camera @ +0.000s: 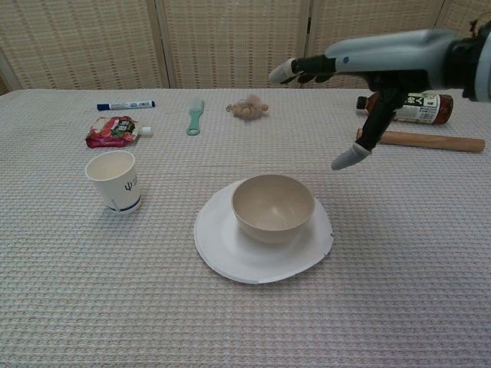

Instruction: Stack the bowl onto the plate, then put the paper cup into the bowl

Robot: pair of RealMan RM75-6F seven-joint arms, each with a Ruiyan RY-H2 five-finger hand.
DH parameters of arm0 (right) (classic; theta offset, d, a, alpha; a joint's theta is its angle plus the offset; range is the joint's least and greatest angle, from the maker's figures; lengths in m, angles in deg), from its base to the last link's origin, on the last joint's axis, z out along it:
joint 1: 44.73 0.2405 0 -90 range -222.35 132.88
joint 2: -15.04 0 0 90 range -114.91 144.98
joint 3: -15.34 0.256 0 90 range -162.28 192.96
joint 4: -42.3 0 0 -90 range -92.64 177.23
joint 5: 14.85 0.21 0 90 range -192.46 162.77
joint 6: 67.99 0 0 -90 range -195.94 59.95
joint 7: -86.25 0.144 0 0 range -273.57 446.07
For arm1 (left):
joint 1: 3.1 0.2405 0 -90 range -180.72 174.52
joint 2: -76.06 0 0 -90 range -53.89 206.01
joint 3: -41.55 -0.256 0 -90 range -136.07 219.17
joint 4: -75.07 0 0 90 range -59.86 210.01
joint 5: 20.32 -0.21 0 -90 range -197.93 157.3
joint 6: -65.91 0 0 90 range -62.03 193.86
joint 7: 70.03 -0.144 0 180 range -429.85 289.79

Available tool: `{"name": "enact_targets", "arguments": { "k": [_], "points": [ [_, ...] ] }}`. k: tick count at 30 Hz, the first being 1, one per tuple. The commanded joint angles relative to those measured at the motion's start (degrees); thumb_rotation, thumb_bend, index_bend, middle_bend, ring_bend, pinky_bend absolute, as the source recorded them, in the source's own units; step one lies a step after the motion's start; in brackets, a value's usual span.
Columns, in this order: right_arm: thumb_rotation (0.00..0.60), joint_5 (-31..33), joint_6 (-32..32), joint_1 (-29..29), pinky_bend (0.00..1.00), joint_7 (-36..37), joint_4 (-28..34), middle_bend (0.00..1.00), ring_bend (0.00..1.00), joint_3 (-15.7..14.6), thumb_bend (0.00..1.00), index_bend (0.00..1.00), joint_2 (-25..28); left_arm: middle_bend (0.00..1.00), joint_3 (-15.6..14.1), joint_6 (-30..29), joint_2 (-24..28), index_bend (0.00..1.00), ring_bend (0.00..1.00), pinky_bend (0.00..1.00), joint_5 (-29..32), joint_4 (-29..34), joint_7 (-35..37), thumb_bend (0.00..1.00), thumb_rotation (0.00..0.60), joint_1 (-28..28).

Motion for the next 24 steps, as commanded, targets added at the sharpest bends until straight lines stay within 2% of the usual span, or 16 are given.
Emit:
{"name": "enact_targets", "arguments": {
  "k": [1, 6, 10, 12, 17, 24],
  "points": [
    [0.6, -11.4, -10.1, -9.4, 0.0, 5.8, 6.2, 0.0, 0.0, -2.7, 0.0, 0.0, 10.8, 0.0, 1.0, 3.3, 1.8, 0.0, 0.0, 0.15, 0.5, 2.3, -1.8, 0.26, 0.6, -2.5],
    [0.6, -22.3, -20.6, -19.2, 0.0, 12.8, 5.9, 0.0, 0.0, -6.6, 0.0, 0.0, 21.1, 0.0, 1.9, 8.1, 3.7, 0.0, 0.0, 0.15, 0.3, 7.3, -4.8, 0.26, 0.6, -6.5],
    [0.6, -29.4, -30.8, -26.9, 0.0, 19.1, 1.6, 0.0, 0.0, -8.8, 0.0, 0.0, 24.2, 0.0, 2.8, 12.4, 2.3, 0.0, 0.0, 0.15, 0.5, 9.2, -5.8, 0.26, 0.6, -10.3],
    [0.6, -31.3, -33.8, -29.2, 0.0, 21.5, -0.3, 0.0, 0.0, -9.3, 0.0, 0.0, 24.8, 0.0, 2.9, 14.6, 1.0, 0.0, 0.0, 0.15, 0.9, 9.3, -6.5, 0.26, 0.6, -11.9],
    [0.6, -33.4, -36.2, -32.7, 0.0, 25.9, -4.5, 0.0, 0.0, -10.0, 0.0, 0.0, 26.2, 0.0, 2.7, 19.2, -3.8, 0.02, 0.0, 0.15, 4.0, 10.3, -12.8, 0.26, 0.6, -15.5],
    [0.6, -36.2, -38.2, -36.3, 0.0, 30.1, -10.2, 0.0, 0.0, -10.8, 0.0, 0.0, 25.2, 0.0, 3.0, 21.0, -9.6, 0.02, 0.0, 0.15, 8.7, 11.0, -20.5, 0.26, 0.6, -18.7]
  ]
}}
